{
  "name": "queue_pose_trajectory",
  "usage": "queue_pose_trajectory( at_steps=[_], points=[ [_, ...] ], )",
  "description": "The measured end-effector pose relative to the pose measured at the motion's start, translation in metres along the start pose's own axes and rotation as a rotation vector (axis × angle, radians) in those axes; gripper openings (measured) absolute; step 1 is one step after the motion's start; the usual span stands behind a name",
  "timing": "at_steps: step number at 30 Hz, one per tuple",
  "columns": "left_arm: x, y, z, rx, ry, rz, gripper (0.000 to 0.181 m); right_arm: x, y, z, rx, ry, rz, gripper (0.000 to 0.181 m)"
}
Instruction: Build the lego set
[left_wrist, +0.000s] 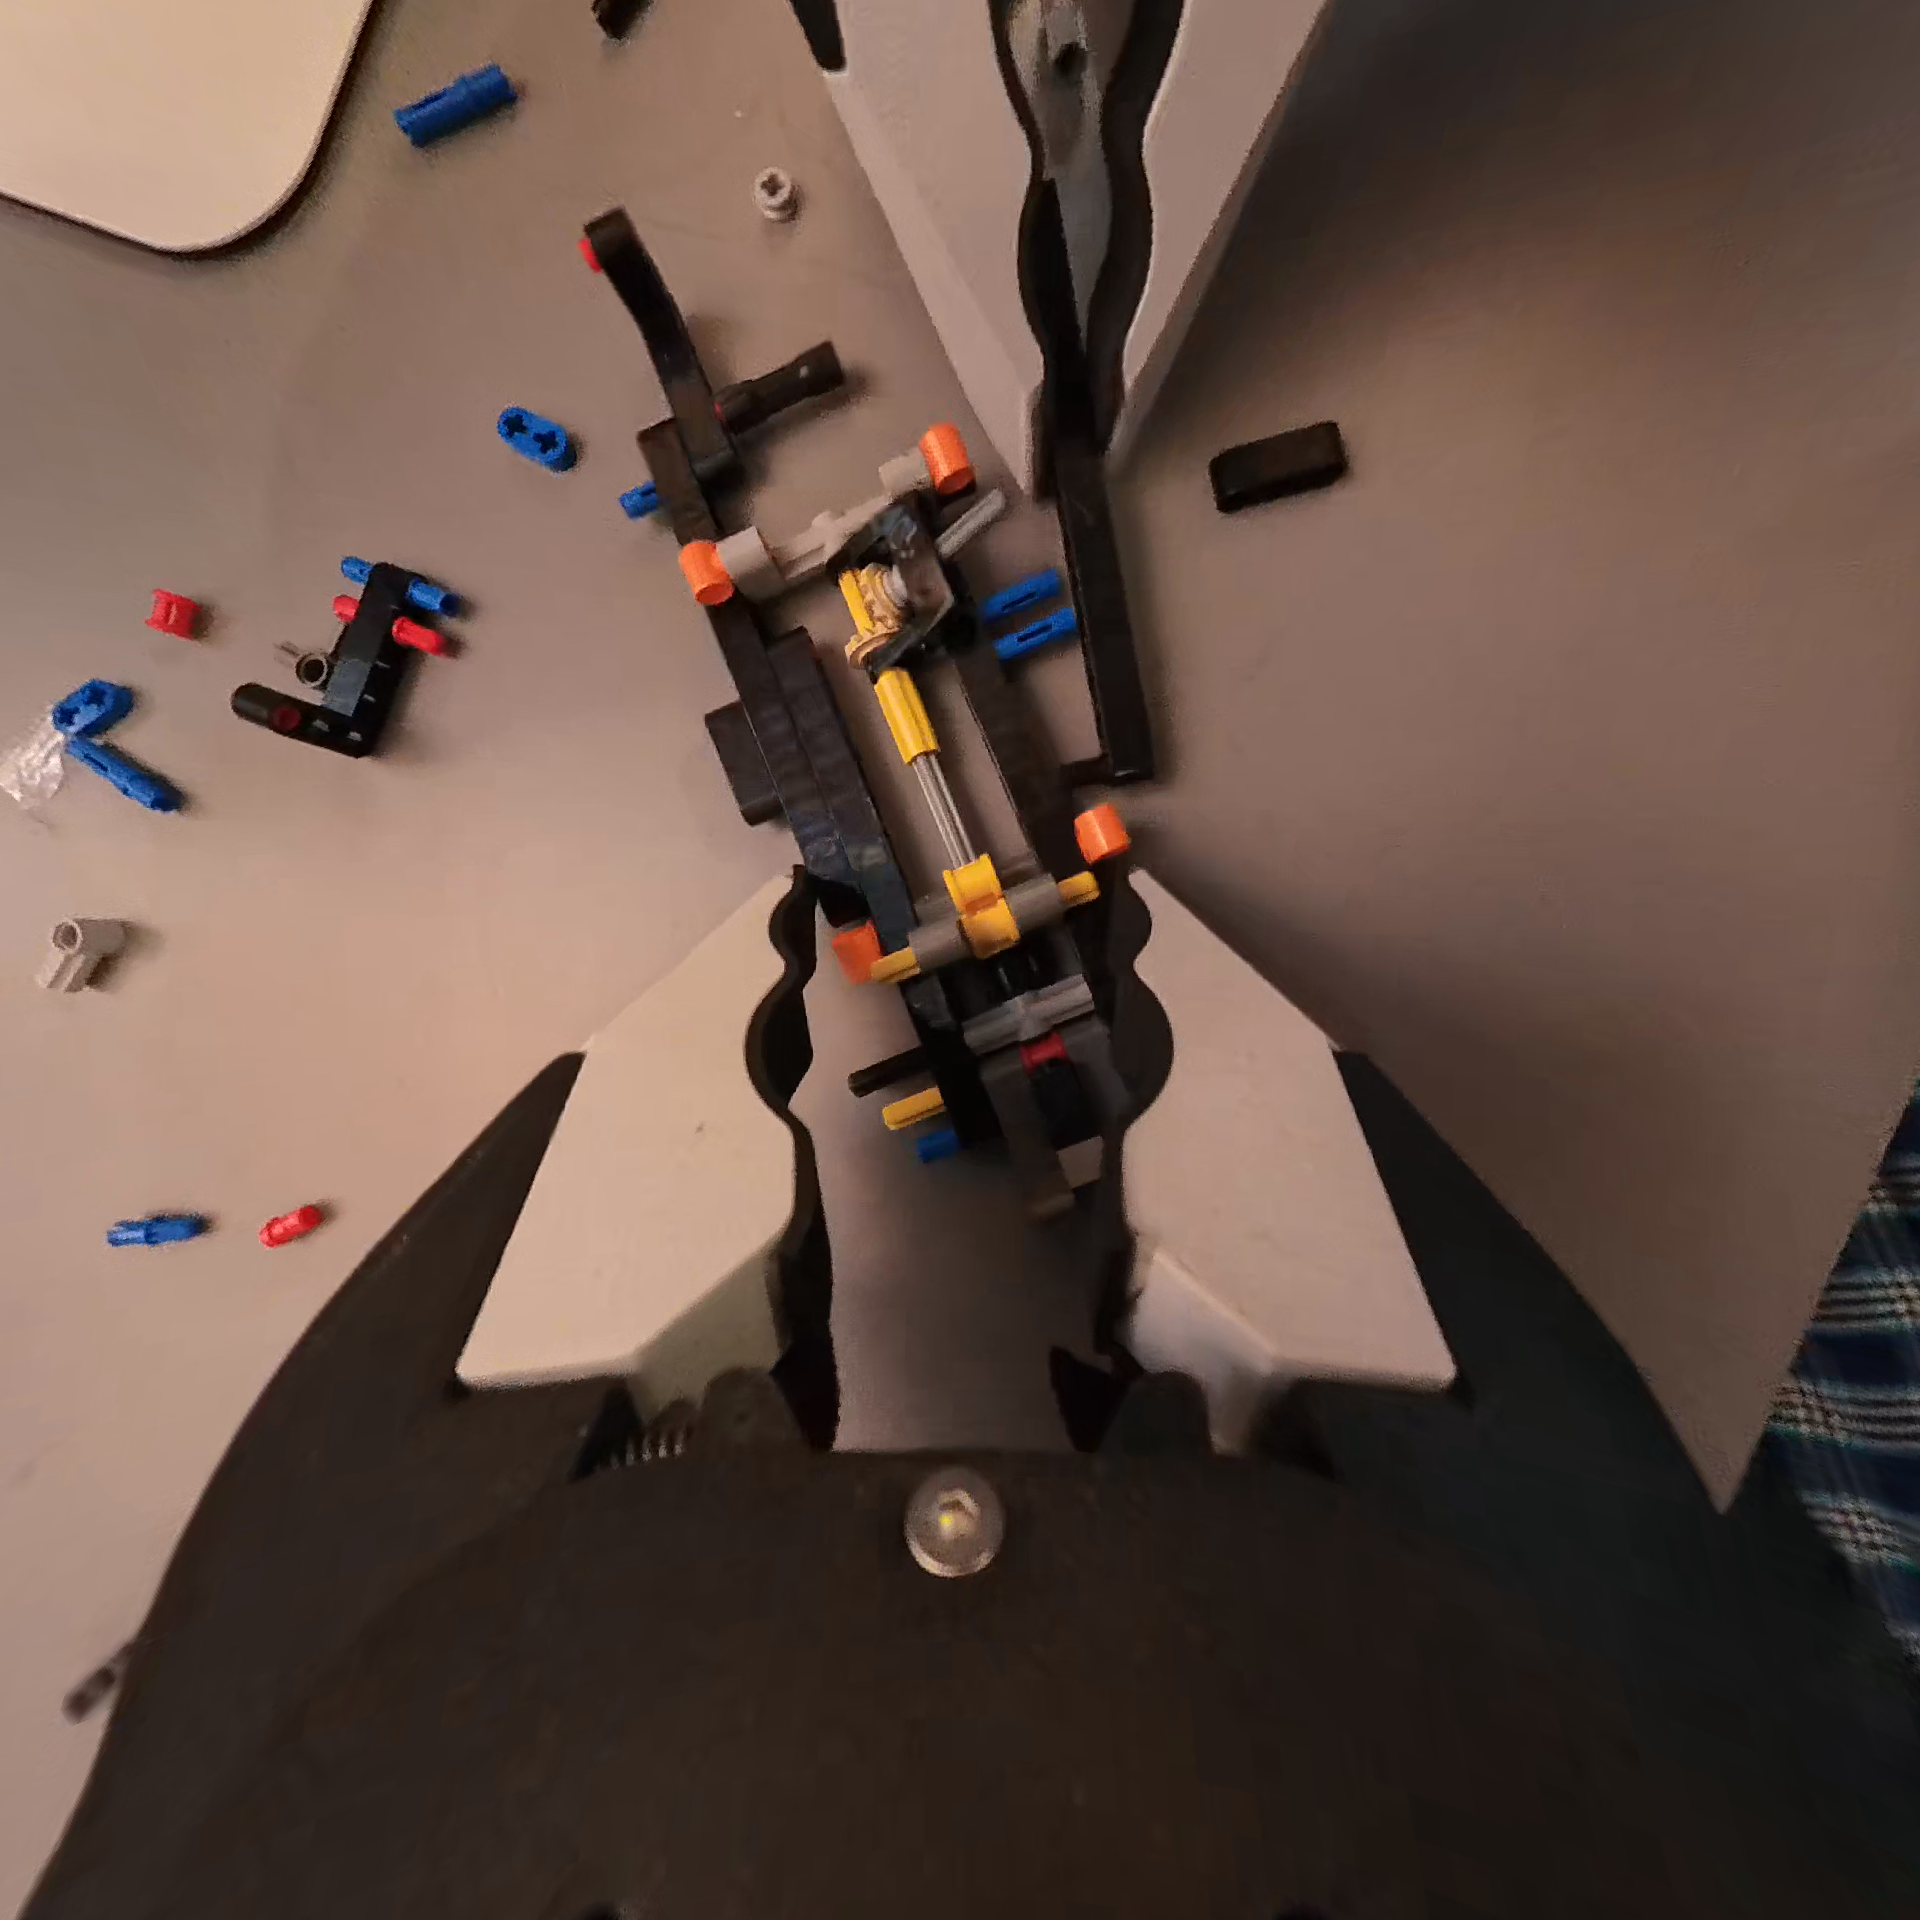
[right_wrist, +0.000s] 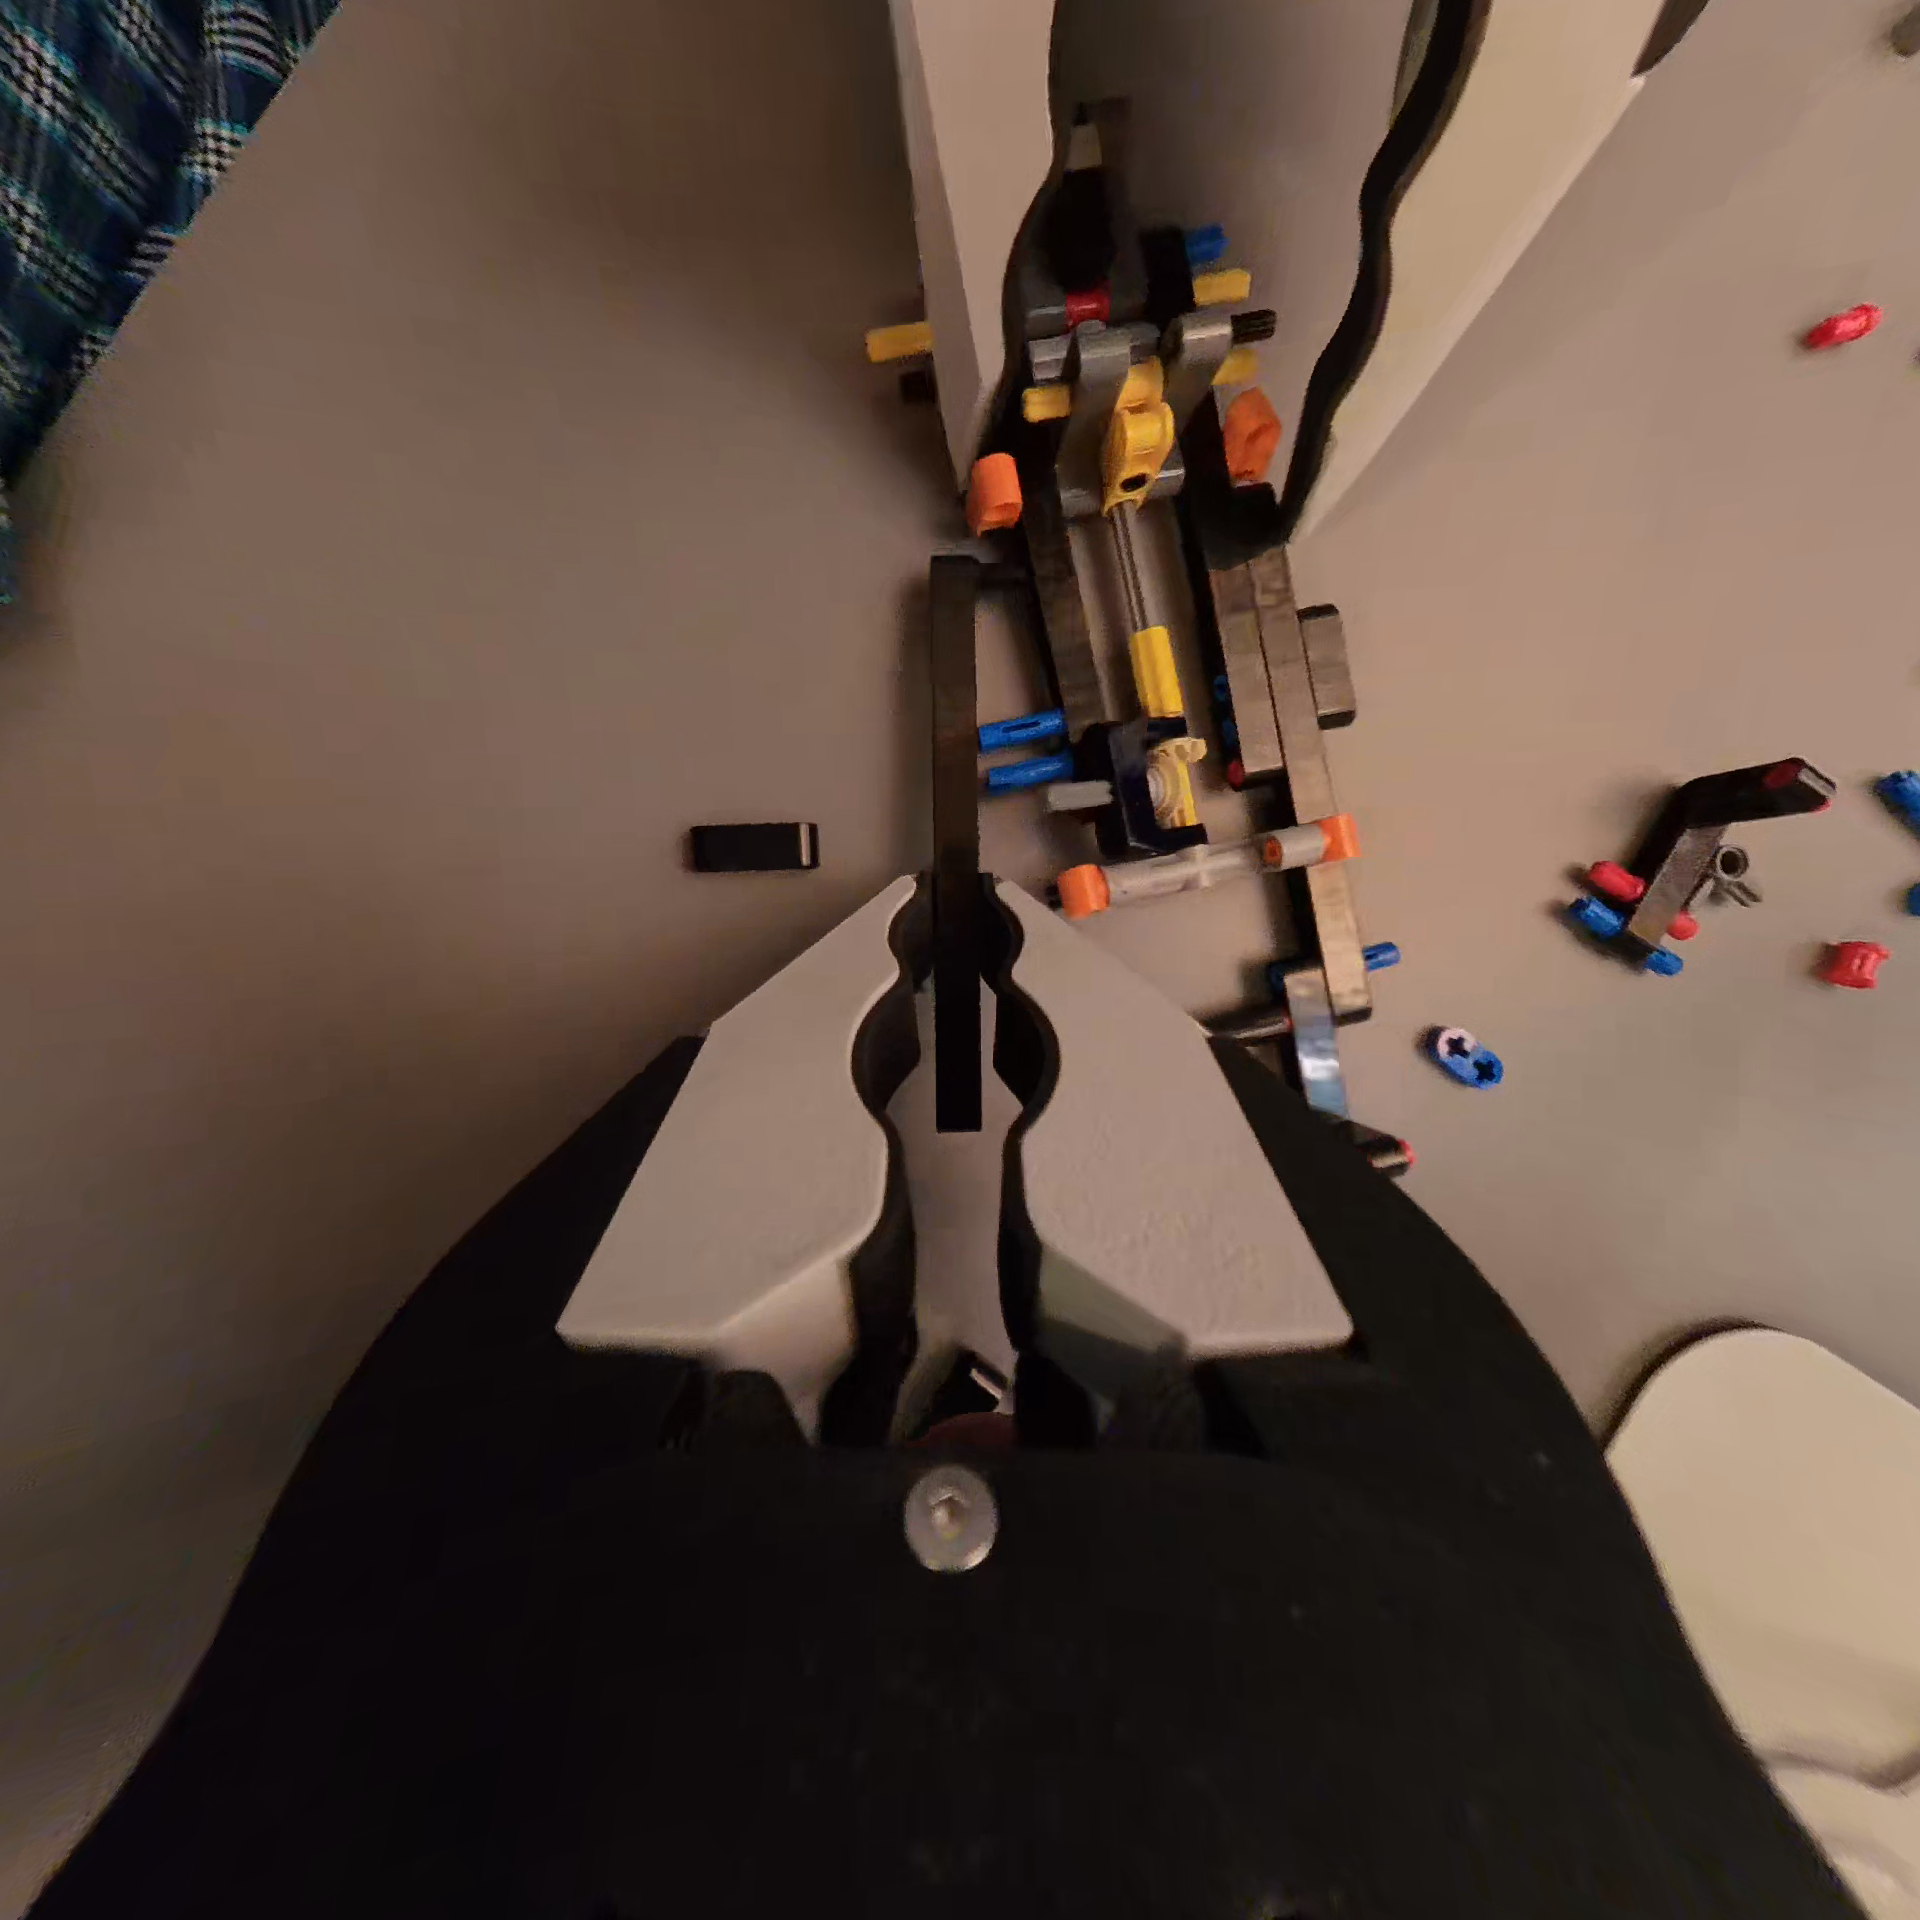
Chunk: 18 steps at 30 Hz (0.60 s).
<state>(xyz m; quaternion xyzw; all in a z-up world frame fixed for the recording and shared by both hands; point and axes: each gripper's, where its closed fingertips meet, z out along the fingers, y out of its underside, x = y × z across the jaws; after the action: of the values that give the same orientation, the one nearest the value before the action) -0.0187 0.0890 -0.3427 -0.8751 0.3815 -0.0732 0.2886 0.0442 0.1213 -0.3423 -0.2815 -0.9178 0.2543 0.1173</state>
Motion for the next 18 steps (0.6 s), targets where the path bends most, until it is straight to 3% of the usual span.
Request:
queue_pose_trajectory(
  at_steps=[7,14,18],
  points=[
    [-0.001,0.005,-0.004,-0.007,0.036,0.077,0.055,-0.003,-0.006,0.003,0.029,-0.003,0.003,0.005],
    [0.003,-0.001,-0.004,0.016,0.066,0.036,0.081,-0.005,-0.008,0.003,-0.026,0.052,0.014,0.005],
    [0.005,-0.007,0.005,0.012,0.056,0.015,0.082,-0.007,-0.011,0.005,0.004,0.053,0.035,0.005]
  ],
)
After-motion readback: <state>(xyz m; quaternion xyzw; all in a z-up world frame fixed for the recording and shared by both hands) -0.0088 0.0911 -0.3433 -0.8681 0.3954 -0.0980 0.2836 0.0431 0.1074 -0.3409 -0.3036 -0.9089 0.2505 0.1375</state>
